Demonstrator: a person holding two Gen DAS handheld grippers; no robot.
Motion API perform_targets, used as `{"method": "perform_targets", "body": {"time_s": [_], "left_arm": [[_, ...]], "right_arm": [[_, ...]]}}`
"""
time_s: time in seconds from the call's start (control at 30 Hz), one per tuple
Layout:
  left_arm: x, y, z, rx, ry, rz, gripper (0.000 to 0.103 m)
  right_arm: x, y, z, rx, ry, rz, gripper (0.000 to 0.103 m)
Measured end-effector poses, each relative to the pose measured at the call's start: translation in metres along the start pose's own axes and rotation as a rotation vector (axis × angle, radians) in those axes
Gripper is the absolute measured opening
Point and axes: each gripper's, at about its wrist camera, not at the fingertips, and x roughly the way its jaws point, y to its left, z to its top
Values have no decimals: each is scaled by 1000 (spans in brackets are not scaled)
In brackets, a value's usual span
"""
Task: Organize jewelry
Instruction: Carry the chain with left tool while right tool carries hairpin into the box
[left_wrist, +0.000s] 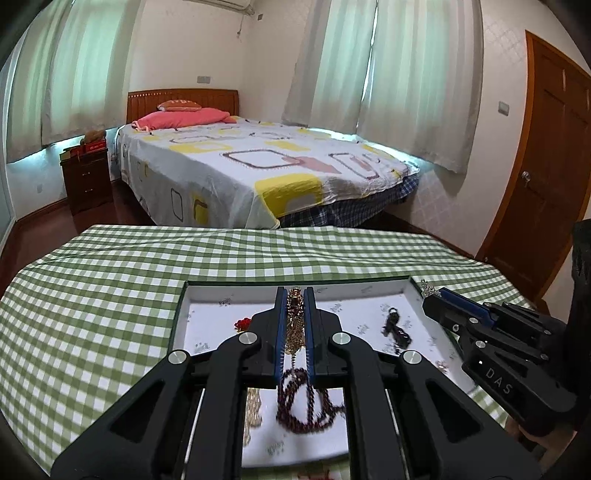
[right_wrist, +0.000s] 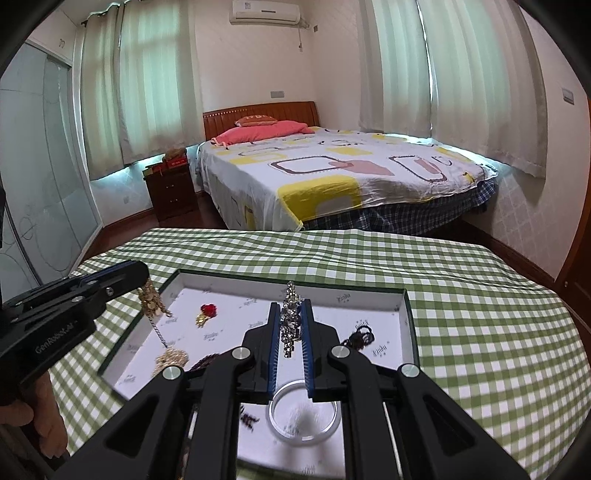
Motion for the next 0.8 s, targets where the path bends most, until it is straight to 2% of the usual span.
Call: {"method": "perform_targets", "body": {"time_s": [0.2, 0.43, 0.8], "left_arm": [[52, 7, -13, -13, 116, 11, 9], [86, 21, -24, -49, 234, 34, 9], [103, 24, -31, -44, 303, 53, 9]], "right_arm": [[44, -2, -6, -4, 85, 14, 12], [80, -5, -16, -8, 191, -1, 12], [101, -8, -22, -8, 283, -17, 12]]}}
